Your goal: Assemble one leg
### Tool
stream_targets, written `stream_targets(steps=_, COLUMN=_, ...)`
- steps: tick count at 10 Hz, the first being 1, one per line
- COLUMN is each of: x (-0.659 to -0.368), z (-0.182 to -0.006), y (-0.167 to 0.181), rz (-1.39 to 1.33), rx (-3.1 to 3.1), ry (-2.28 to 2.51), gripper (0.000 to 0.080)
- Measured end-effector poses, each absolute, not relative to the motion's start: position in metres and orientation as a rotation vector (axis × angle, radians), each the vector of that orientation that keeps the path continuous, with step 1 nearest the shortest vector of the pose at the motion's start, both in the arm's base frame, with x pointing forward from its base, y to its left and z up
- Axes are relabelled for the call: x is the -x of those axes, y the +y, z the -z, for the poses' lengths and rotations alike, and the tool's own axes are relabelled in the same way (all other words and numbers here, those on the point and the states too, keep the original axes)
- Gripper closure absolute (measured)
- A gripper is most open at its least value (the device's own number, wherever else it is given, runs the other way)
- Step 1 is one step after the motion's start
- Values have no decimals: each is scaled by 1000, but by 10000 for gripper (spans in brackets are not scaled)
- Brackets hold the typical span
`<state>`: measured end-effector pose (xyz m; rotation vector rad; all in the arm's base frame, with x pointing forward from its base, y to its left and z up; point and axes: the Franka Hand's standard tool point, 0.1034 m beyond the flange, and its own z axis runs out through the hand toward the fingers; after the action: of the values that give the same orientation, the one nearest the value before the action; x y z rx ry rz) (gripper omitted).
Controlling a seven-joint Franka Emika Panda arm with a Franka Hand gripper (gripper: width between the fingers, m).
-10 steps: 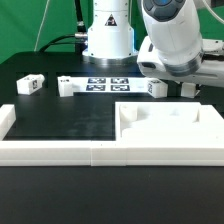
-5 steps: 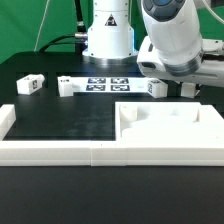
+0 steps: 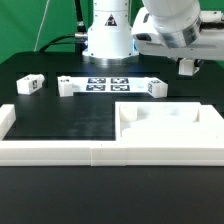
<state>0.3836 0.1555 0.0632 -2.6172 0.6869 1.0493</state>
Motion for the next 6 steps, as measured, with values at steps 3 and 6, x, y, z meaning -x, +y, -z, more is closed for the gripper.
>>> stream_targets(steps=3, x=-392, z=-58, y=158, rz=-715, rx=2753, ry=726, gripper=508)
stream_targets(steps=6, x=-410, z=-64, y=138, rz=-435, rx=2903, ry=604, gripper=508)
